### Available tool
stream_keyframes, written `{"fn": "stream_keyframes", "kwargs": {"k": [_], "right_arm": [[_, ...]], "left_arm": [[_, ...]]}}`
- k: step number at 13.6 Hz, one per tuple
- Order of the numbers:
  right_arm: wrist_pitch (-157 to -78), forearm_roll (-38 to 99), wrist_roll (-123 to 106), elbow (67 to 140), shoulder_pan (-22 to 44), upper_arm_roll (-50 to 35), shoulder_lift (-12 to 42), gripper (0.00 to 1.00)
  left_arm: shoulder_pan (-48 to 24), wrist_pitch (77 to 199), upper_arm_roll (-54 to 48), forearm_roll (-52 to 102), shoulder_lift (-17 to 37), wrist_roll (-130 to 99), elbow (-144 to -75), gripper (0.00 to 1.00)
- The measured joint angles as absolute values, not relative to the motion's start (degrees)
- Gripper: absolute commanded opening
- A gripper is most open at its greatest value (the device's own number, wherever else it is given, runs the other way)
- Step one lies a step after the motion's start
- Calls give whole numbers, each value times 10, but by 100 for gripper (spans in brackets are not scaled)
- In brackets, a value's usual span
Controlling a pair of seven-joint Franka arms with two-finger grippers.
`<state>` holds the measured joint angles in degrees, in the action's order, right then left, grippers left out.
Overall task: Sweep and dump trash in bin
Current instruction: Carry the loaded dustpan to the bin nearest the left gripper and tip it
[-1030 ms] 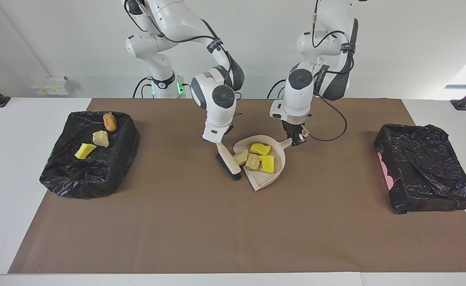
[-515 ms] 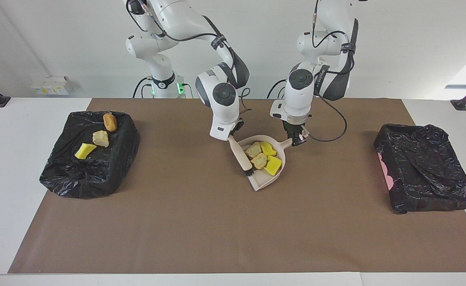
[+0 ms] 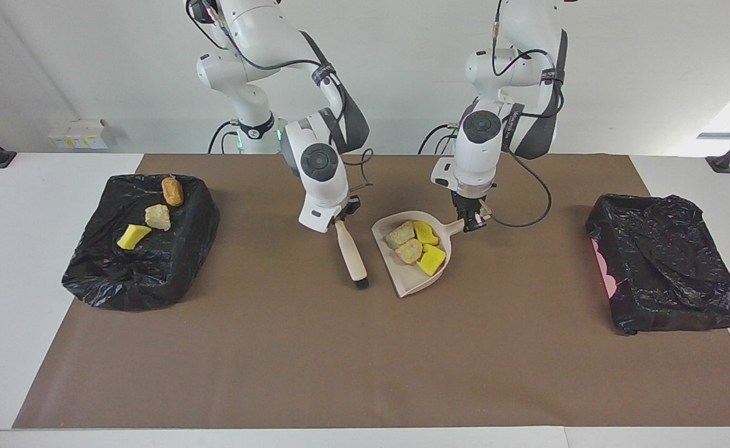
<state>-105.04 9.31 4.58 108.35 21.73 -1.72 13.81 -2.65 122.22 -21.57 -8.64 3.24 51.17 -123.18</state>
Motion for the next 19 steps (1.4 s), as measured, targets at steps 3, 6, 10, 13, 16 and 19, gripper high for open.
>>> {"fn": "stream_keyframes", "kwargs": {"k": [3,6,10,13,16,19], "right_arm": [[-1024,77,84,1083,222,-18,114,0],[-1021,75,153,1083,249,-22,106,0],[-1021,88,246,1084,306,-26,101,0],[-1021,111,319,1086,365,-28,97,0],[-1023,135,353,1090,417,-29,97,0],[-1062,147,369,1111,445,-29,98,0]], "left_arm": [[-28,1216,-166,-85,18,583,-1222,0],[-34,1194,-101,-64,-12,677,-1215,0],[-51,1128,8,-56,-45,788,-1182,0],[-52,1074,97,-51,-47,877,-1112,0],[-53,1055,199,-41,-46,926,-1056,0],[-53,1056,276,-34,-43,935,-1018,0]]}}
